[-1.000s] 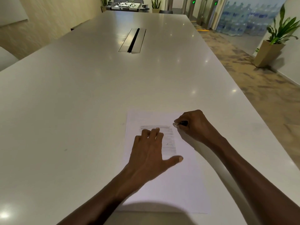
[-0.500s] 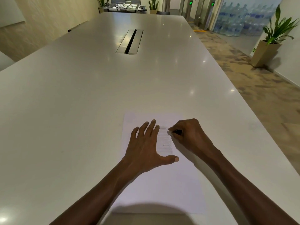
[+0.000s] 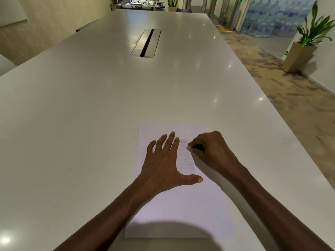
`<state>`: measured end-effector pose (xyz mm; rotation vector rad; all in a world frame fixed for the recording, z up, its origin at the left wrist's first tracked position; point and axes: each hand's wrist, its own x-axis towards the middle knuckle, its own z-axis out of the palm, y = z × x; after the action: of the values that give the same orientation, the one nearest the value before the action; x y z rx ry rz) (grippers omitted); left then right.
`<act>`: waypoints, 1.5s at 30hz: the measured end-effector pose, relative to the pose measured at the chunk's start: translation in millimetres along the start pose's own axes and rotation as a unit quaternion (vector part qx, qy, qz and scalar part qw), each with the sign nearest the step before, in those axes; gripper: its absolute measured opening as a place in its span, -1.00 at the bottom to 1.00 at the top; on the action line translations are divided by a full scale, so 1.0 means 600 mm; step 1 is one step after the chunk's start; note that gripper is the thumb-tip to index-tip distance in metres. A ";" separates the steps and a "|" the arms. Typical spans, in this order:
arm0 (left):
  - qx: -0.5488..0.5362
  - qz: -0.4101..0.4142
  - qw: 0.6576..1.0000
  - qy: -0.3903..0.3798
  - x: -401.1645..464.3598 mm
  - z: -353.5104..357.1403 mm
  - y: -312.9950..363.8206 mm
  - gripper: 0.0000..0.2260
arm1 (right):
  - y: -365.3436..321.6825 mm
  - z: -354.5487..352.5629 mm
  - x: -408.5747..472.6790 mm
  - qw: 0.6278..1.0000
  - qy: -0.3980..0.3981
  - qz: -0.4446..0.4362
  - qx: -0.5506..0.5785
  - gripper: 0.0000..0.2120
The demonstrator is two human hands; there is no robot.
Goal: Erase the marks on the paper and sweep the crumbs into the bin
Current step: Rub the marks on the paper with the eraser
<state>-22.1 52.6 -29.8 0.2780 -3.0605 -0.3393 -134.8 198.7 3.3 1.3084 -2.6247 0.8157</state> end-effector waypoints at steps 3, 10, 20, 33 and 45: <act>0.002 0.001 1.000 0.005 0.000 -0.001 0.002 0.21 | -0.018 -0.001 -0.031 1.000 -0.003 -0.003 0.002 -0.84; 0.001 0.000 1.000 -0.009 0.000 -0.002 0.002 0.23 | -0.007 0.004 0.005 0.998 0.051 0.002 0.029 -0.91; -0.006 -0.005 1.000 -0.004 0.001 -0.002 0.001 0.24 | 0.007 0.008 0.037 0.999 0.033 0.012 0.004 -0.82; 0.000 0.001 1.000 -0.004 0.000 -0.002 0.001 0.23 | -0.019 0.003 -0.004 0.999 0.036 0.007 0.030 -0.91; -0.005 -0.001 1.000 -0.003 0.000 -0.003 0.003 0.24 | -0.005 0.005 0.034 0.999 0.027 0.014 0.026 -0.86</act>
<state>-22.4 53.7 -27.4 0.2815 -3.0635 -0.3570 -144.9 180.9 8.5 1.2462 -2.6031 0.9154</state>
